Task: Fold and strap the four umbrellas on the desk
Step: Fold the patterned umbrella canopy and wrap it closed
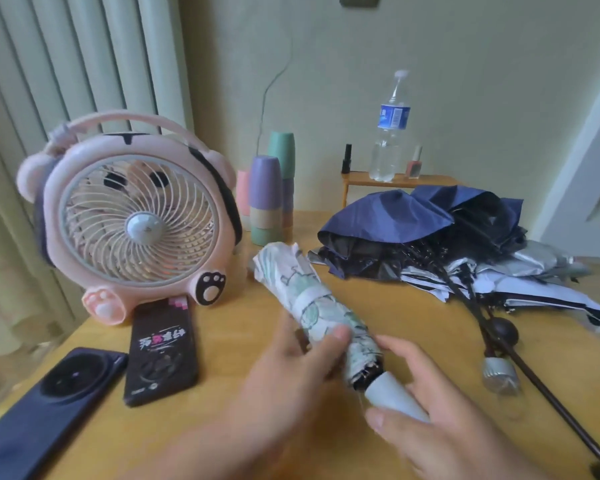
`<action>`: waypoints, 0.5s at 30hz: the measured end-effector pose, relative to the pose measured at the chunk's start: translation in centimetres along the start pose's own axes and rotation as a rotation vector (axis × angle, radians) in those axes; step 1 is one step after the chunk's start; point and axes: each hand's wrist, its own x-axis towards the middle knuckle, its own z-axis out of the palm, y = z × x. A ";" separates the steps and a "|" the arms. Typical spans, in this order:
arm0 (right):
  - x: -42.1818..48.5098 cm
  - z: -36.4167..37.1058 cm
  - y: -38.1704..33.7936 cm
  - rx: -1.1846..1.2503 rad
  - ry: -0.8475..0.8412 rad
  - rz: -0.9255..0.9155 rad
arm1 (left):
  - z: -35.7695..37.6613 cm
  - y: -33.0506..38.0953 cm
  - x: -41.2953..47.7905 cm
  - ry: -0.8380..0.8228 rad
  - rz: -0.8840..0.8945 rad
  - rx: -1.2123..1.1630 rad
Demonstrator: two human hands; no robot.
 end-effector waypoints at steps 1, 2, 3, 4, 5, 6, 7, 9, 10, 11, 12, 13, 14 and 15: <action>0.2 0.6 0.2 0.088 0.044 0.016 | 1.0 -0.4 -0.4 -0.097 0.008 -0.010; 0.5 1.1 0.4 0.132 0.084 0.024 | 1.8 -0.9 -0.7 -0.142 0.012 -0.048; 0.8 1.6 0.5 0.126 0.128 0.033 | 2.3 -1.4 -0.6 -0.120 -0.007 -0.102; 0.9 2.0 0.4 0.093 0.164 0.050 | 2.6 -1.6 -0.5 -0.067 -0.026 -0.165; 1.0 2.3 0.1 0.030 0.178 0.069 | 2.4 -1.7 -0.2 -0.003 -0.045 -0.205; 1.1 2.6 -0.3 -0.049 0.155 0.099 | 2.1 -1.7 0.1 0.045 -0.050 -0.215; 1.2 2.9 -0.6 -0.110 0.141 0.120 | 1.6 -1.7 0.3 0.075 -0.049 -0.194; 1.9 4.1 -1.4 -0.124 0.155 0.146 | 0.5 -1.3 0.5 0.106 -0.026 -0.130; 2.5 4.7 -1.6 -0.097 0.139 0.153 | -0.1 -1.2 0.7 0.119 -0.015 -0.109; 3.3 5.2 -1.8 -0.037 0.134 0.157 | -0.7 -0.9 1.0 0.124 -0.005 -0.108; 4.2 5.7 -2.0 0.068 0.149 0.161 | -1.3 -0.8 1.4 0.119 -0.003 -0.119; 5.2 6.2 -2.2 0.208 0.172 0.157 | -1.9 -0.5 1.6 0.103 -0.003 -0.146; 6.3 6.6 -2.5 0.356 0.201 0.151 | -2.5 -0.1 1.8 0.077 0.001 -0.181; 7.4 7.0 -3.0 0.463 0.233 0.153 | -3.1 0.1 1.9 0.056 0.013 -0.202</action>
